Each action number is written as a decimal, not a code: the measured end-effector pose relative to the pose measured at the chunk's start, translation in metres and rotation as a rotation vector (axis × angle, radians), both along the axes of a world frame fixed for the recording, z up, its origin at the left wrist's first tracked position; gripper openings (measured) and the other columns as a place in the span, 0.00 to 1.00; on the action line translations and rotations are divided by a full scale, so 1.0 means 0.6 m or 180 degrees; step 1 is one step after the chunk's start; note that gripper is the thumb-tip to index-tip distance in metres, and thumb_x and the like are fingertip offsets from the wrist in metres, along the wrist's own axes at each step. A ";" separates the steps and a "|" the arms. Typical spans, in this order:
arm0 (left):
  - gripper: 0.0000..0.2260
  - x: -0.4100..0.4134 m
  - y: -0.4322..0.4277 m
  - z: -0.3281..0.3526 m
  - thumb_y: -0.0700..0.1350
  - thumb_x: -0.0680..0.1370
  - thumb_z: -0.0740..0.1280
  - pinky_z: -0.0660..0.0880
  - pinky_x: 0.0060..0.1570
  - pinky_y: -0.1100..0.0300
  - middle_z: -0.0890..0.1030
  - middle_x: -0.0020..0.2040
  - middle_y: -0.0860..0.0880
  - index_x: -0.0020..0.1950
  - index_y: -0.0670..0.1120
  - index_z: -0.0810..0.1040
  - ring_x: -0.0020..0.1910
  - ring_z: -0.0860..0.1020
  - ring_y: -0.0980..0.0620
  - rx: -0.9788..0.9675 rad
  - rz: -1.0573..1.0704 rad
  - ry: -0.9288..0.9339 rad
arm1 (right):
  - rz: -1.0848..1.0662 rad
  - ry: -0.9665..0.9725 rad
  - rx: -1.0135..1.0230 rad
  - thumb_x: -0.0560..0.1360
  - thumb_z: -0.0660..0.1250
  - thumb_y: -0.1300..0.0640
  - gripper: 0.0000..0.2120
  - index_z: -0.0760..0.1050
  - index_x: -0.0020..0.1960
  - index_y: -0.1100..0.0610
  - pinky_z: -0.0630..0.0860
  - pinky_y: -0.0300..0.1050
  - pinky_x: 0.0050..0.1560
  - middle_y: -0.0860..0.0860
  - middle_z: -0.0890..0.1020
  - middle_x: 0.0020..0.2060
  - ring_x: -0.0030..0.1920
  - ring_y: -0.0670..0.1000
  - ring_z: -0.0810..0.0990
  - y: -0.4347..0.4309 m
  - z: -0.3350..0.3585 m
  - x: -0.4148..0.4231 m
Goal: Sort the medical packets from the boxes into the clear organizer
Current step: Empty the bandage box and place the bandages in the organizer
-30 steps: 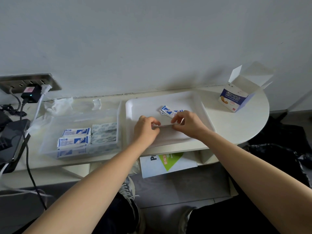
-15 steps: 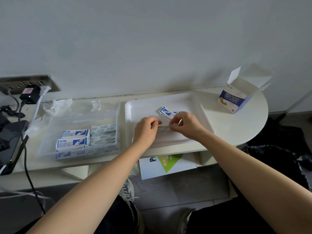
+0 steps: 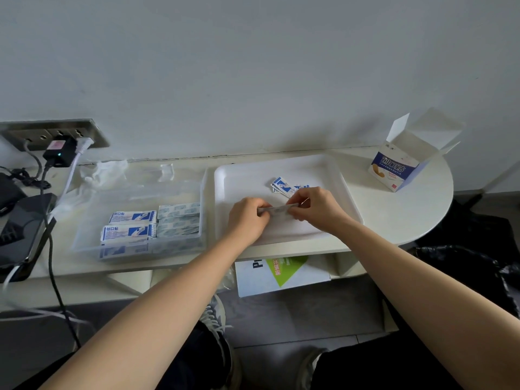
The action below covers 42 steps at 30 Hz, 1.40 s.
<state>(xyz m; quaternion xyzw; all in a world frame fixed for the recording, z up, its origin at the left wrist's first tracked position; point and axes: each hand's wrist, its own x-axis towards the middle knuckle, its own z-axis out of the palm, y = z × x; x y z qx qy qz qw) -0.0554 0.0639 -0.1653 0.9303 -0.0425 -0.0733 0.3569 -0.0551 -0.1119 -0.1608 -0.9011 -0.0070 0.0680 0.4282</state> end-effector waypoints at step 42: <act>0.05 0.007 0.282 0.096 0.47 0.71 0.72 0.69 0.38 0.62 0.76 0.38 0.57 0.45 0.52 0.82 0.42 0.76 0.53 0.1480 -0.0429 0.0237 | -0.0055 0.0143 0.1385 0.73 0.69 0.64 0.06 0.81 0.49 0.62 0.71 0.36 0.33 0.52 0.80 0.34 0.31 0.45 0.75 0.207 0.090 0.040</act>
